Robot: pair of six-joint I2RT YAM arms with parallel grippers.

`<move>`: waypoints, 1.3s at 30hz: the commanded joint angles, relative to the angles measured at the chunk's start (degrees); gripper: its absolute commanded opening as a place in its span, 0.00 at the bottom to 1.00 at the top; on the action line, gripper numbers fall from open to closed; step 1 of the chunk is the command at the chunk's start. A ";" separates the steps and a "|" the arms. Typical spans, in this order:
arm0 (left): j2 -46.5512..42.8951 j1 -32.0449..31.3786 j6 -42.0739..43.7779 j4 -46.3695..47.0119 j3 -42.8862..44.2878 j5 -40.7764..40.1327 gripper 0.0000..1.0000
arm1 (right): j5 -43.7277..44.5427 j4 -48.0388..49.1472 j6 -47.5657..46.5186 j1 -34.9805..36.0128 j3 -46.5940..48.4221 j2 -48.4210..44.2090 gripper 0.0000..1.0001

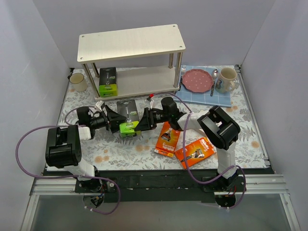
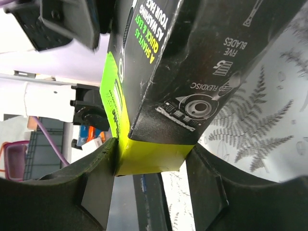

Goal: Place and organize the shaving razors onto the shelf

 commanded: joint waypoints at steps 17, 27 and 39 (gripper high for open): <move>-13.09 9.81 28.62 -43.43 3.52 1.92 0.75 | 3.67 -0.28 -9.12 -8.02 29.18 15.74 0.41; -13.97 11.74 32.41 -48.80 2.99 0.95 0.75 | 12.21 -4.06 -10.08 -8.64 42.63 24.71 0.46; -12.57 12.53 32.67 -48.18 3.16 0.60 0.75 | 16.87 -7.75 -7.81 -9.70 43.08 24.81 0.79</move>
